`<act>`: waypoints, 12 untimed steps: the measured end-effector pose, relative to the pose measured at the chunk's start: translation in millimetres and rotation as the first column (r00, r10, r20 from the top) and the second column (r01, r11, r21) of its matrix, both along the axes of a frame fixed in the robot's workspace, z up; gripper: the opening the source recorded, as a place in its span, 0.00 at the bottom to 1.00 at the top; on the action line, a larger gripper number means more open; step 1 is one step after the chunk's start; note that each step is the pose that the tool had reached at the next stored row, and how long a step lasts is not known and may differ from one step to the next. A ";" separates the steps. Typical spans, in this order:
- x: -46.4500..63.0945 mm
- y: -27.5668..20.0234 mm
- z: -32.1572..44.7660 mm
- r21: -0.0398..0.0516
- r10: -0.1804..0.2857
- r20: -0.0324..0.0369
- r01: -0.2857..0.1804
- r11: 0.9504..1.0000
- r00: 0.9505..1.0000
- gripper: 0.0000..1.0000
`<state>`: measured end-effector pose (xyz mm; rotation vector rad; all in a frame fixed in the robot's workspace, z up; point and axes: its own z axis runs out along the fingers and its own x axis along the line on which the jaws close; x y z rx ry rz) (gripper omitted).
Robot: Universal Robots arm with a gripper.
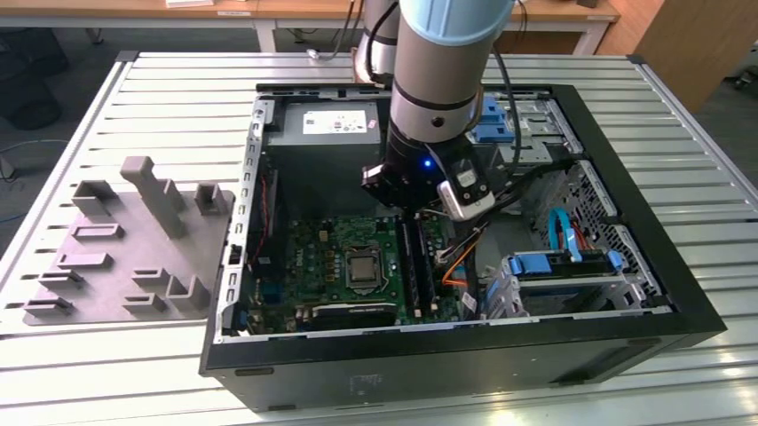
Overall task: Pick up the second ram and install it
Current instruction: 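Press down the second ram until it locks into place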
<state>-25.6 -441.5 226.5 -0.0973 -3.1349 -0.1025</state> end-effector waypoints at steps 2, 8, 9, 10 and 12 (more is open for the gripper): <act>0.0 0.1 -1.6 0.000 0.000 0.000 0.000 1.000 1.000 0.11; 0.0 0.1 -4.1 0.001 0.000 0.000 0.000 1.000 1.000 0.11; 0.0 0.1 -5.1 0.001 0.000 0.000 0.000 1.000 1.000 0.11; -0.1 0.0 -5.6 0.000 0.000 0.000 0.000 1.000 1.000 0.11; -0.1 0.0 -5.8 0.000 0.000 0.000 0.000 1.000 1.000 0.11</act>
